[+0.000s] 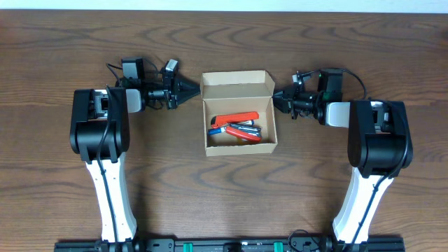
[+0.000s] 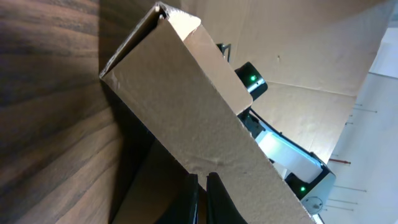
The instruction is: Pack container
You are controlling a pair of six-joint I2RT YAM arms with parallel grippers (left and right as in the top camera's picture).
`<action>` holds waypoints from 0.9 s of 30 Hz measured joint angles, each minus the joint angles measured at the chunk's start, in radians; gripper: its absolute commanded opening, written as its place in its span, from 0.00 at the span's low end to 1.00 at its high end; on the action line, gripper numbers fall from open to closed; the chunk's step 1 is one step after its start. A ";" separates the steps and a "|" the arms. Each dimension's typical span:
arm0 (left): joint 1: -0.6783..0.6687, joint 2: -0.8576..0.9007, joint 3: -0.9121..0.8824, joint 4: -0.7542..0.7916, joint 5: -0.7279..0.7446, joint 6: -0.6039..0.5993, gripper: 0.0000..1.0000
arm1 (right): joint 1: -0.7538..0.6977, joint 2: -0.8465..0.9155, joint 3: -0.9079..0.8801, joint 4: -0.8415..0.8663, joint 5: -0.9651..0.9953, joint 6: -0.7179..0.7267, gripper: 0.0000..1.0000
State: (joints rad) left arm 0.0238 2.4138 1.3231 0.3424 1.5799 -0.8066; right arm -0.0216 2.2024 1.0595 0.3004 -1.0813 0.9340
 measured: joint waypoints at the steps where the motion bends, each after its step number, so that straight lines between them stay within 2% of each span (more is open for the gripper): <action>1: 0.000 0.000 -0.001 0.002 0.002 0.001 0.06 | 0.001 0.000 0.000 0.006 0.000 0.000 0.01; 9: -0.001 0.000 -0.003 0.003 0.008 0.003 0.06 | 0.010 0.001 -0.002 0.166 -0.016 -0.002 0.01; 15: -0.001 0.000 -0.008 0.027 0.011 0.000 0.06 | 0.010 0.002 -0.002 0.196 -0.045 -0.002 0.01; 22: -0.013 0.006 -0.026 0.172 0.003 -0.078 0.06 | 0.022 0.003 -0.001 0.271 -0.090 0.001 0.01; 27: -0.040 0.023 -0.035 0.354 -0.016 -0.201 0.06 | 0.028 0.003 0.013 0.271 -0.109 0.002 0.02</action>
State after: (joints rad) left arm -0.0162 2.4363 1.2877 0.6960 1.5635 -1.0080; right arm 0.0063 2.2059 1.0721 0.5716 -1.1908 0.9360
